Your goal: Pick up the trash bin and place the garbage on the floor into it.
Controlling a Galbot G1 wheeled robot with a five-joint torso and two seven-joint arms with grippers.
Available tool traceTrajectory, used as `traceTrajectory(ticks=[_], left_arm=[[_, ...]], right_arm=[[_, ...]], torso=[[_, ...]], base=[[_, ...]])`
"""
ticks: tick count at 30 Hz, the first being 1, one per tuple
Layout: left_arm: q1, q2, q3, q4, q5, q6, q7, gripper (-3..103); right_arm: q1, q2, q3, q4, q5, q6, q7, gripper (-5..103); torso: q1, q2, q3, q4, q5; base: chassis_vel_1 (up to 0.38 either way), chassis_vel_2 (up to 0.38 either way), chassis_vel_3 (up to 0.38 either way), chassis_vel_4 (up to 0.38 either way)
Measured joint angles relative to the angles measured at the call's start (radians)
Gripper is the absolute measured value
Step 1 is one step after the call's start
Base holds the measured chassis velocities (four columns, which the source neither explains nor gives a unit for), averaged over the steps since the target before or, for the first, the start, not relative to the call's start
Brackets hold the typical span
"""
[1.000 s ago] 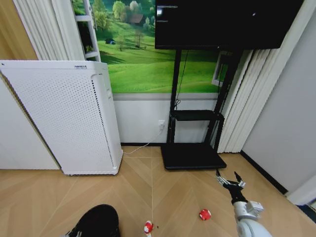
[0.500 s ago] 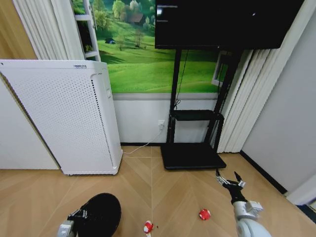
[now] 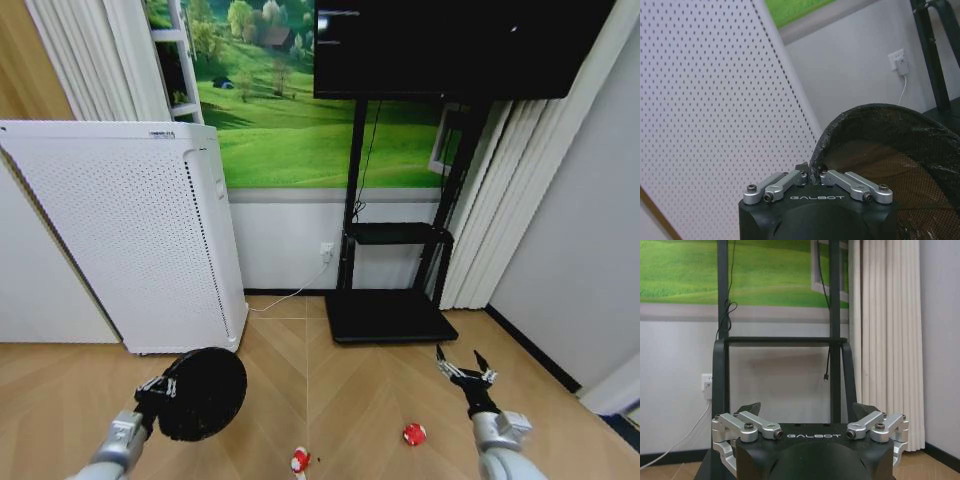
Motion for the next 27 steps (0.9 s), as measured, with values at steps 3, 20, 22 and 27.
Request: traceTrajectory(ticks=[3,20,22,27], left_arm=[[-0.007,0.001,-0.001,-0.001,0.005,-0.008,0.007,4],[-0.106,0.014,-0.019,-0.043,-0.037,-0.096,0.069,4],[-0.107,0.014,-0.019,-0.041,-0.037,-0.096,0.069,4],[-0.105,0.012,-0.019,-0.041,-0.037,-0.098,0.072,4]], right_arm=[[-0.005,0.0,-0.004,0.0,-0.007,0.001,0.0,100],[-0.052,-0.007,-0.026,0.013,-0.087,-0.003,0.037,100],[-0.049,-0.006,-0.021,0.013,-0.094,-0.002,0.031,100],[-0.047,-0.004,-0.018,0.013,-0.105,-0.001,0.022,100]], torso=[[0.0,0.0,0.0,0.0001,0.0],[0.0,0.0,0.0,0.0002,0.0],[0.0,0.0,0.0,0.0002,0.0],[0.0,0.0,0.0,0.0001,0.0]], base=[[0.0,0.0,0.0,0.0],[0.0,0.0,0.0,0.0],[0.0,0.0,0.0,0.0],[0.0,0.0,0.0,0.0]])
